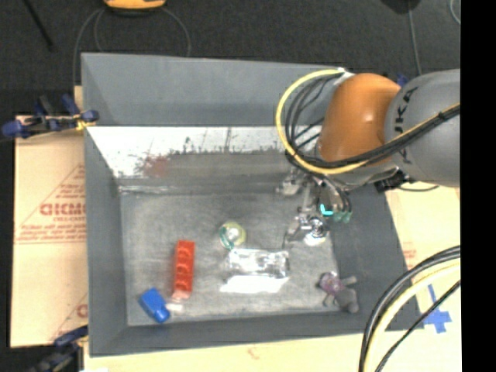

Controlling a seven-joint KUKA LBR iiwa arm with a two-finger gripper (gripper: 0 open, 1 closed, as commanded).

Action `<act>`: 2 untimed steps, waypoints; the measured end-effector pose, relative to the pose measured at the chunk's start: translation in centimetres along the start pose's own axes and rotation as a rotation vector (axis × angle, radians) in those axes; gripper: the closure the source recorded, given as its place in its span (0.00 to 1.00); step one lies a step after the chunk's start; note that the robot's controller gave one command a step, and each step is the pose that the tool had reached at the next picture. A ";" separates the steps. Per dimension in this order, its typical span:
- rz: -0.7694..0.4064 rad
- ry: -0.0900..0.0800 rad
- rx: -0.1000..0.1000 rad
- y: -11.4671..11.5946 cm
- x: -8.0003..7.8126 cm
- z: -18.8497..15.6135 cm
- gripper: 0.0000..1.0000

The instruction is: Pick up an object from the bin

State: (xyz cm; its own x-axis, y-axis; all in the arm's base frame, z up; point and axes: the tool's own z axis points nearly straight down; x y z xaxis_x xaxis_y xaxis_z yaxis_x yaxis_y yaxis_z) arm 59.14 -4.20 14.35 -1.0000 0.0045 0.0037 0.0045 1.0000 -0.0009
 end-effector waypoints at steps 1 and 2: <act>-0.065 -0.018 0.003 2.2 1.1 2.9 0.00; -0.068 -0.027 -0.009 4.0 0.1 3.0 0.00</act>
Offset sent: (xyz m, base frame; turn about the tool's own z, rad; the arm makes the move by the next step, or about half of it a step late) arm -0.0311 0.0462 -0.0699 -0.1065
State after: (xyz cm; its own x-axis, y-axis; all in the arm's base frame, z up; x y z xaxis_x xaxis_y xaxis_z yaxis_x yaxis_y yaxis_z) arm 59.01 -0.25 11.35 -0.9977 -0.0630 -0.0234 -0.0632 0.9980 0.0077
